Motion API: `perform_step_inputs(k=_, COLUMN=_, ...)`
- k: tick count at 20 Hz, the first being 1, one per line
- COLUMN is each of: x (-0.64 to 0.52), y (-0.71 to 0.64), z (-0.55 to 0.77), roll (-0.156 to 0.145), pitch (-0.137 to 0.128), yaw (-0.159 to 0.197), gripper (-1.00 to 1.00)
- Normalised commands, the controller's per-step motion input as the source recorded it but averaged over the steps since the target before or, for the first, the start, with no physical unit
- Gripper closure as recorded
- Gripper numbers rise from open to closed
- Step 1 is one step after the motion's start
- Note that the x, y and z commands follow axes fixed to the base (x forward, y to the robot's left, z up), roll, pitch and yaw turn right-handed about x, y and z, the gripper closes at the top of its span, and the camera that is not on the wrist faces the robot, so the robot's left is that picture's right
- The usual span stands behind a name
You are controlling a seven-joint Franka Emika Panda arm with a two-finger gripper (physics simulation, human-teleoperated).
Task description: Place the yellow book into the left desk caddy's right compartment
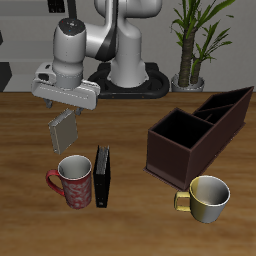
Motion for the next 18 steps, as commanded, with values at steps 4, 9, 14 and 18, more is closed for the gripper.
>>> perform_step_inputs(k=4, x=0.0, y=-0.09, z=-0.31, roll=-0.027, pitch=0.03, yaw=-0.015, gripper=-1.0)
perform_step_inputs(k=9, x=-0.01, y=-0.04, z=-0.32, roll=-0.011, pitch=0.039, yaw=-0.03, gripper=-1.0)
perform_step_inputs(k=14, x=0.05, y=-0.07, z=-0.35, roll=-0.015, pitch=0.05, yaw=-0.032, gripper=-1.0)
perform_step_inputs(k=18, x=0.07, y=-0.11, z=-0.37, roll=-0.029, pitch=0.042, yaw=-0.05, gripper=1.0)
